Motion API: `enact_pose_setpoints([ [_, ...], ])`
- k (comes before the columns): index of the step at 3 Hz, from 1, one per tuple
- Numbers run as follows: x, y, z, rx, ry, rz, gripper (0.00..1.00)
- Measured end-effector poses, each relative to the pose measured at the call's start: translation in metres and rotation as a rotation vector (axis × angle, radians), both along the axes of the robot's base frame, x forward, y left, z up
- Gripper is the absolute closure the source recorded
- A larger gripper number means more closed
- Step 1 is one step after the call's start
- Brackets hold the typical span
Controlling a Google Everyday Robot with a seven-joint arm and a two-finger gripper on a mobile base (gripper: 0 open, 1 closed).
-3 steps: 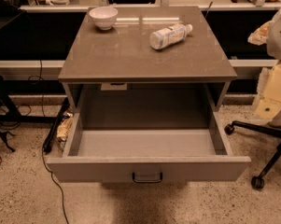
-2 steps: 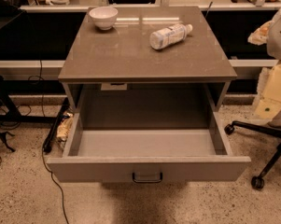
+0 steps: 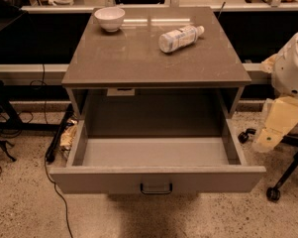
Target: Close top drawer
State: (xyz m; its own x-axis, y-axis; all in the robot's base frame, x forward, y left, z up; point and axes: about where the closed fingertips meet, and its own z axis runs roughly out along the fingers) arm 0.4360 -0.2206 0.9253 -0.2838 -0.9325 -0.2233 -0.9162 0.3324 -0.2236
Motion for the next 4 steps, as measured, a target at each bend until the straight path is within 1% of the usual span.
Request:
enact_pose_setpoints([
  [1,-0.006,-0.002,-0.03,0.07,0.049,-0.065,0.0],
  [2,-0.021,0.004,-0.08,0.164,0.122,-0.172,0.19],
  [3,-0.037,0.008,-0.124,0.261,0.178,-0.276,0.42],
  [4,-0.045,0.019,-0.166,0.329,0.219,-0.377,0.65],
])
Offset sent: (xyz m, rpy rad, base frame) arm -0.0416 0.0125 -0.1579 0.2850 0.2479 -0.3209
